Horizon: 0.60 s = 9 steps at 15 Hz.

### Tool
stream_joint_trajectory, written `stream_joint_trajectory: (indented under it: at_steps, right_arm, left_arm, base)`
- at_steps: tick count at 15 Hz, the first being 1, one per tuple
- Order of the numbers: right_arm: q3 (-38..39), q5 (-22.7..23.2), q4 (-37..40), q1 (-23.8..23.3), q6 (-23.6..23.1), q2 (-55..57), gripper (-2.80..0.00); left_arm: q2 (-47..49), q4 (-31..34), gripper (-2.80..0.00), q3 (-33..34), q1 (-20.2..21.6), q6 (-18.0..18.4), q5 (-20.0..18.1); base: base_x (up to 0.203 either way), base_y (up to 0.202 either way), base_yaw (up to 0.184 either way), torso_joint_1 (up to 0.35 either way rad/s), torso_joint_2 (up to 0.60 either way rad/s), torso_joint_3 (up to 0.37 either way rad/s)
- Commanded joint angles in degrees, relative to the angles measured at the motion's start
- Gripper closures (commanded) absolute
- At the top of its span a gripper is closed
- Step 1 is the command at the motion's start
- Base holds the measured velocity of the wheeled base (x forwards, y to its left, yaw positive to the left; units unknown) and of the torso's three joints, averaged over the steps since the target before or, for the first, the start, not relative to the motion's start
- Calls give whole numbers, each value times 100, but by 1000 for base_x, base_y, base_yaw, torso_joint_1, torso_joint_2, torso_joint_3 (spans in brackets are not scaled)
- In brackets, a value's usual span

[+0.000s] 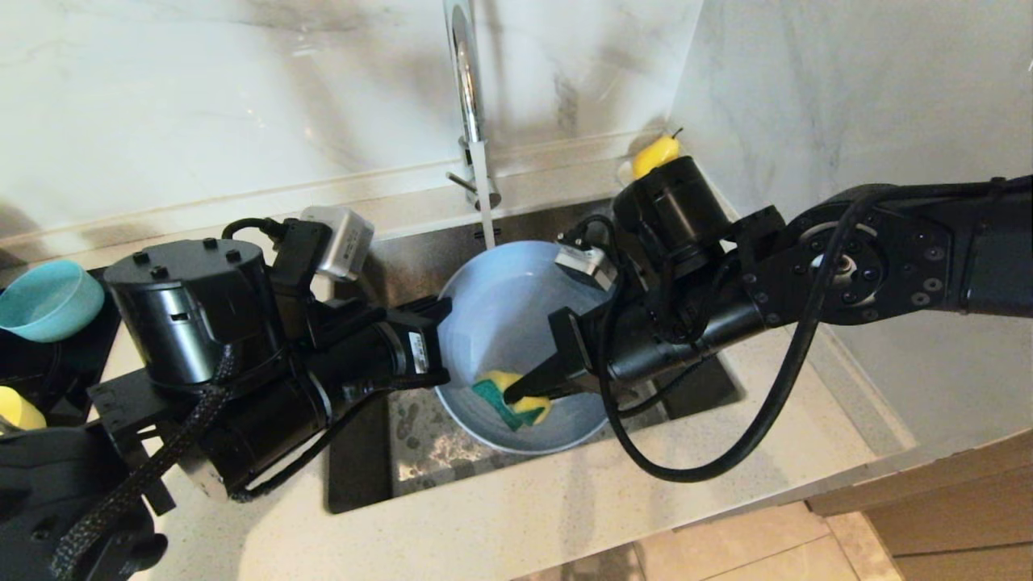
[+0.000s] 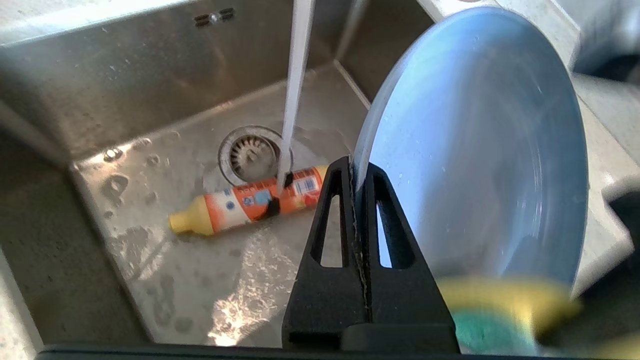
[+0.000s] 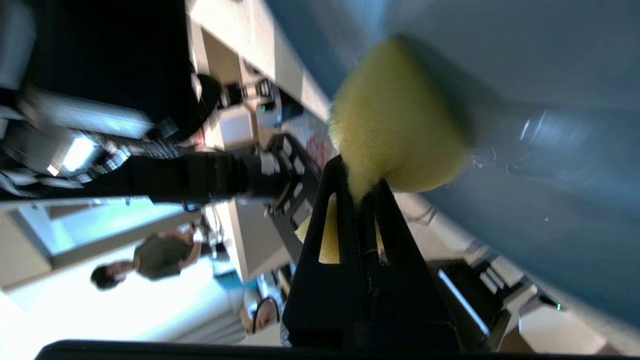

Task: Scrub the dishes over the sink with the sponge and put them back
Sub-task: Wipe the plate

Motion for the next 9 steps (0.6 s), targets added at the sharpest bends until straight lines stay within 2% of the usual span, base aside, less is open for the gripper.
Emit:
stream_joint_trajectory:
  at_steps: [1,7,9]
  right_arm:
    - [-133,21,20,-130,15,-32,0]
    - [-357,21,-2,-387,24,0,0]
    - [-501,27,24,-603,24,71,0]
  left_arm:
    - [-66,-31,0,106,-31,22,10]
    - [-317,-22,0,365,-102,15,10]
    - [-332,-29,0,451,-102,14,10]
  base:
    - [0,0,0,0,0,0]
    - [0,0,0,0,0,0]
    - [0,0,0,0,0,0]
